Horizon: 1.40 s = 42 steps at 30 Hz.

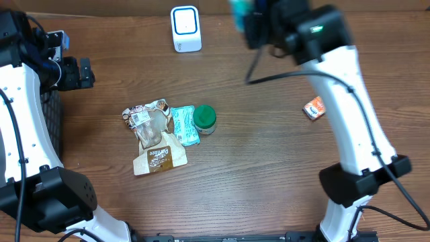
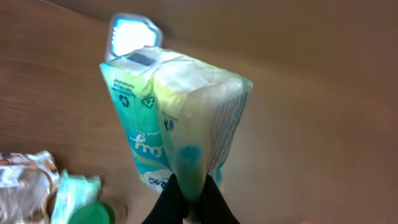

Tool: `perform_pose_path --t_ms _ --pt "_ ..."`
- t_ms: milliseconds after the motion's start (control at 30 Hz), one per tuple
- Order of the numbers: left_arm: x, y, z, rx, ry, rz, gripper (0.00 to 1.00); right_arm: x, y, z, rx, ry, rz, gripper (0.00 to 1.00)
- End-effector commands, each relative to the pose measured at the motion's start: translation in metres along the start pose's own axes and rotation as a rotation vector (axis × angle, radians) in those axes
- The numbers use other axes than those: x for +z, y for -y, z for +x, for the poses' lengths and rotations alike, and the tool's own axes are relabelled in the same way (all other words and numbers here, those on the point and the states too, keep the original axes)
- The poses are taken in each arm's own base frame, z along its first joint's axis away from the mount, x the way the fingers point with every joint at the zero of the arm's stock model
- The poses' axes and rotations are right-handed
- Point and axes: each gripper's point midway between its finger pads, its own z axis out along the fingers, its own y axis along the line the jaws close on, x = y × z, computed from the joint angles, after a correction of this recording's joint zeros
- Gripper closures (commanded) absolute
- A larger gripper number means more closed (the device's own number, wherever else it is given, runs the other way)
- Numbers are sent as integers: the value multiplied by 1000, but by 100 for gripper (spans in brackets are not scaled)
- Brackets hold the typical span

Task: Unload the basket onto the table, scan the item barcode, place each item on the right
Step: 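Carry the blue pack right and set it beside the orange pack, then move the right gripper over the green-lidded jar and lower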

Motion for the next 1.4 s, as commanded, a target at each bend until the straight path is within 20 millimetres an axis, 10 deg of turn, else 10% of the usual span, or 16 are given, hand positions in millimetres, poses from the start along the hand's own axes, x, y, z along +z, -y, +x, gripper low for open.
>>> perform_pose_path --t_ms 0,367,700,833,1133,1367 --pt "-1 0 -1 13 4 0 0 26 47 35 262 -157 65 96" --pt "-1 0 -1 13 4 0 1 129 128 157 539 -473 63 96" --pt "-1 0 -1 13 4 0 1 172 155 227 673 -520 94 84" --pt "-1 0 -1 13 4 0 0 172 158 232 680 -530 98 44" --pt "-1 0 -1 13 4 0 0 154 148 214 665 -546 46 41" --pt "-1 0 -1 13 4 0 0 122 73 136 423 -447 -185 21"
